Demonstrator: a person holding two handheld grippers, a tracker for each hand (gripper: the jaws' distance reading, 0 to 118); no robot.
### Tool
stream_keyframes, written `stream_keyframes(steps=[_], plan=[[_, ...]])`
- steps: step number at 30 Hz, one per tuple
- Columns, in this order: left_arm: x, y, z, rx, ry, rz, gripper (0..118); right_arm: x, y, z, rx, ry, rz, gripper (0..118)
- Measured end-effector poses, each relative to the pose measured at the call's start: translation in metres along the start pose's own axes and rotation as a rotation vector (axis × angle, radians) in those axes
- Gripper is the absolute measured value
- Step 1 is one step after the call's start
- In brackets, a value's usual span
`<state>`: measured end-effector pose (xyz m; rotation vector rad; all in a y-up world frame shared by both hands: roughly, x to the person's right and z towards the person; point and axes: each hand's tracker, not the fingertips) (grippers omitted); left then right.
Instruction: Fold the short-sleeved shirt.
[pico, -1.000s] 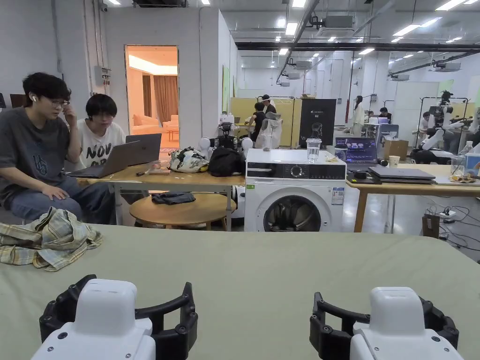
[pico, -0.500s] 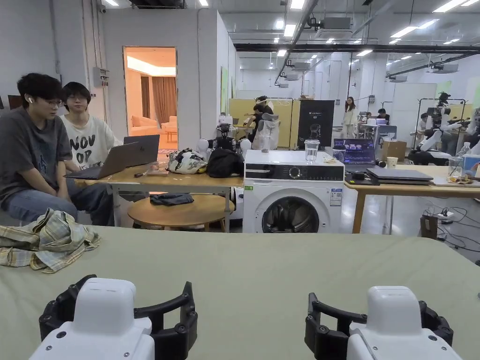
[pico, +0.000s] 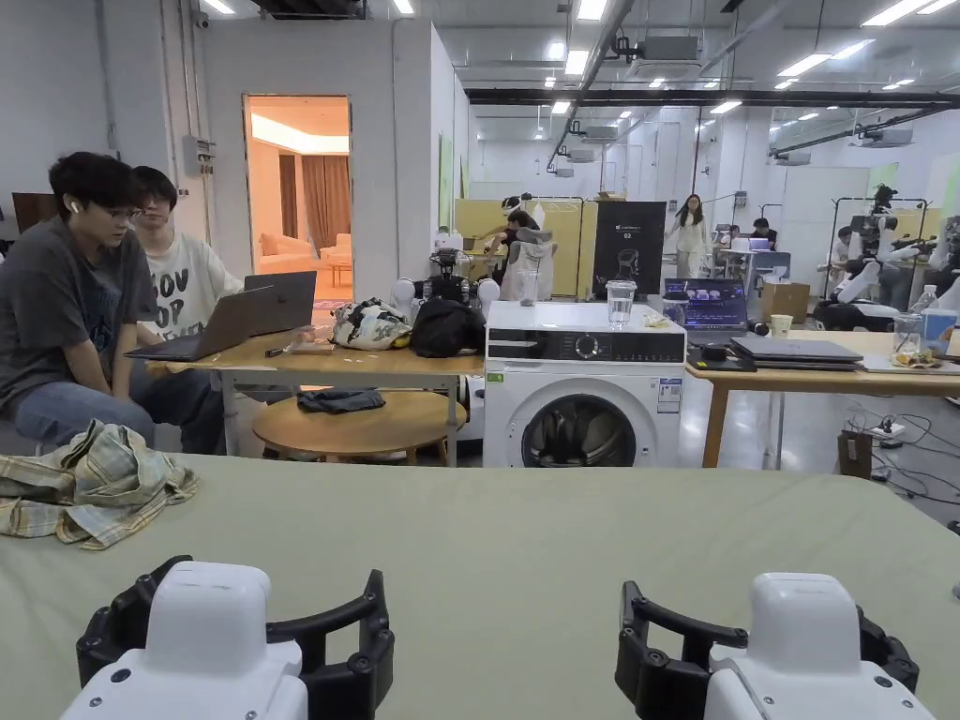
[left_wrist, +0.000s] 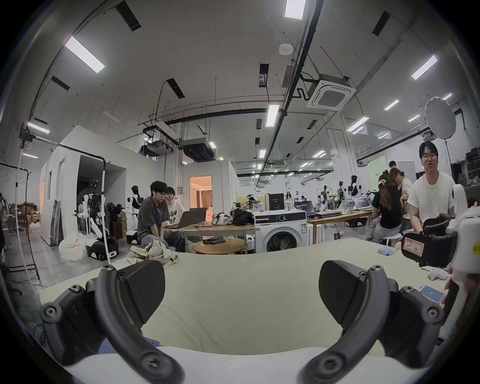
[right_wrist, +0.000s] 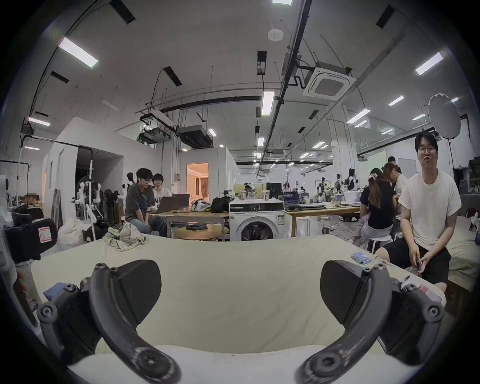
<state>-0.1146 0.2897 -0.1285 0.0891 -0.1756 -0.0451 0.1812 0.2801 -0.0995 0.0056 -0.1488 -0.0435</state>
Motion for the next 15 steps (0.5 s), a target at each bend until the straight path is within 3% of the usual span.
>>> stream_keyframes(steps=[4, 8, 15], plan=[[0.0014, 0.0032, 0.0011, 0.0, -0.012, 0.004, 116, 0.0017, 0.0023, -0.0035, -0.034, 0.014, -0.066, 118], [0.0026, 0.0052, 0.002, -0.002, -0.024, -0.008, 116, 0.0029, 0.0057, -0.0086, -0.075, -0.062, -0.148, 118], [0.0009, 0.0045, 0.0053, 0.02, -0.007, 0.022, 116, 0.0043, 0.0074, -0.0065, -0.095, -0.057, -0.189, 118]])
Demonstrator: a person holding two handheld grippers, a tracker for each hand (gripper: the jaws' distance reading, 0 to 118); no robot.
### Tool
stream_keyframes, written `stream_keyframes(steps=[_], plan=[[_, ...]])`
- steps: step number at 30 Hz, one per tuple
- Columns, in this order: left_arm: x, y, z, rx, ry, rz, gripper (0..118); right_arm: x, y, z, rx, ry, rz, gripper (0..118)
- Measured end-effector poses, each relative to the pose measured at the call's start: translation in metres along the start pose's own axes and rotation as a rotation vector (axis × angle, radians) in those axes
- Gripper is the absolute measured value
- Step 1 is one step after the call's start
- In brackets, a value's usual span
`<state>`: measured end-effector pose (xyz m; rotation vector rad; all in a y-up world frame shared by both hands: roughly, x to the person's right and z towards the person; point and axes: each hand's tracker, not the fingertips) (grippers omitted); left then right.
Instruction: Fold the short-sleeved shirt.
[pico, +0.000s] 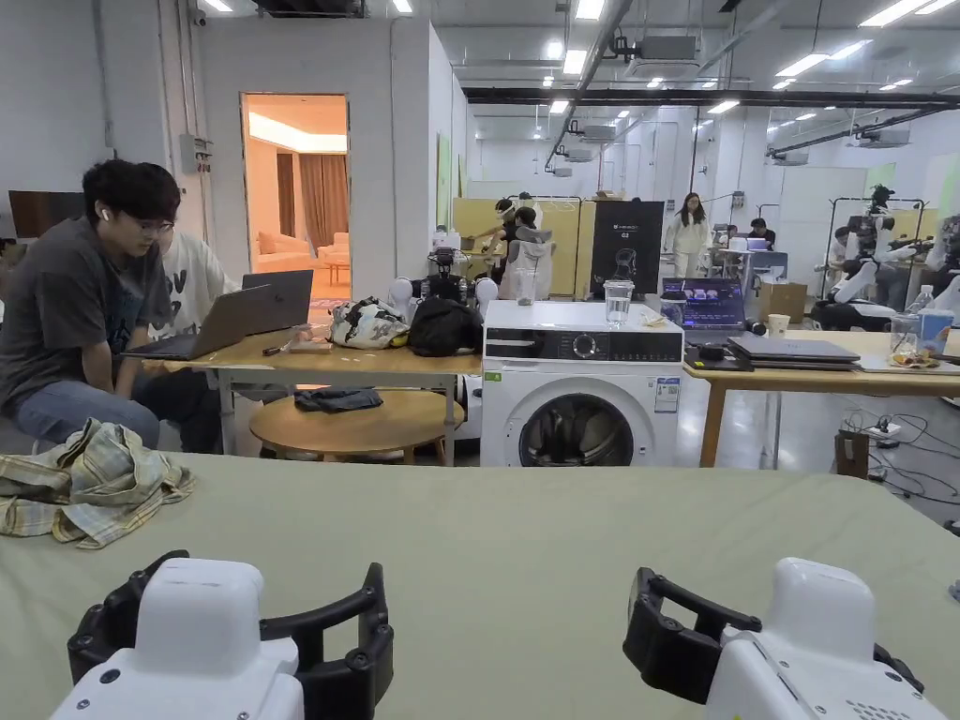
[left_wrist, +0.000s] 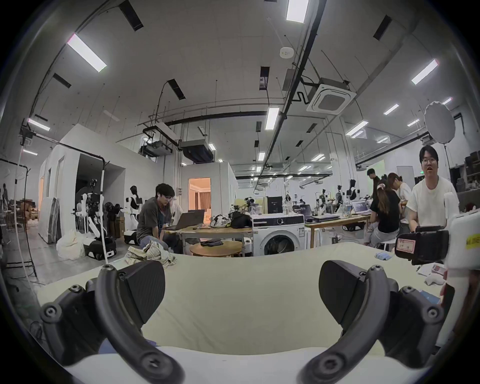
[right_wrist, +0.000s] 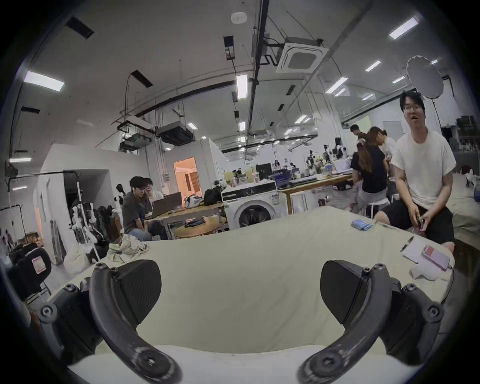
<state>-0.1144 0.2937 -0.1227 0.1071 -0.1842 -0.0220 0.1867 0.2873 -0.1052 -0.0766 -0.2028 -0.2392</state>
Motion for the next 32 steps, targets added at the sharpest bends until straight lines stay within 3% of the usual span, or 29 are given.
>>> stream_keyframes(steps=[6, 10, 16, 23, 28, 30, 32], plan=[[0.0, 0.001, 0.0, -0.004, -0.012, 0.01, 116, -0.005, -0.001, 0.002, -0.004, -0.005, 0.033, 118], [0.002, 0.0, -0.001, -0.009, -0.016, 0.013, 116, -0.01, 0.003, -0.001, -0.071, -0.018, -0.035, 118], [0.005, -0.001, -0.002, -0.02, -0.026, 0.0, 116, -0.01, 0.004, -0.002, -0.085, 0.037, -0.081, 118], [0.006, -0.001, -0.001, -0.021, -0.027, 0.0, 116, -0.005, 0.001, -0.006, -0.108, 0.022, -0.114, 118], [0.007, 0.0, -0.001, -0.026, -0.034, 0.002, 116, -0.005, -0.001, -0.013, -0.129, -0.081, -0.141, 118], [0.008, 0.001, 0.0, -0.022, -0.039, -0.002, 116, -0.002, 0.0, -0.014, -0.14, -0.071, -0.15, 118], [0.008, 0.002, 0.0, -0.016, -0.039, -0.006, 116, 0.003, 0.0, -0.011, -0.143, 0.006, -0.191, 118]])
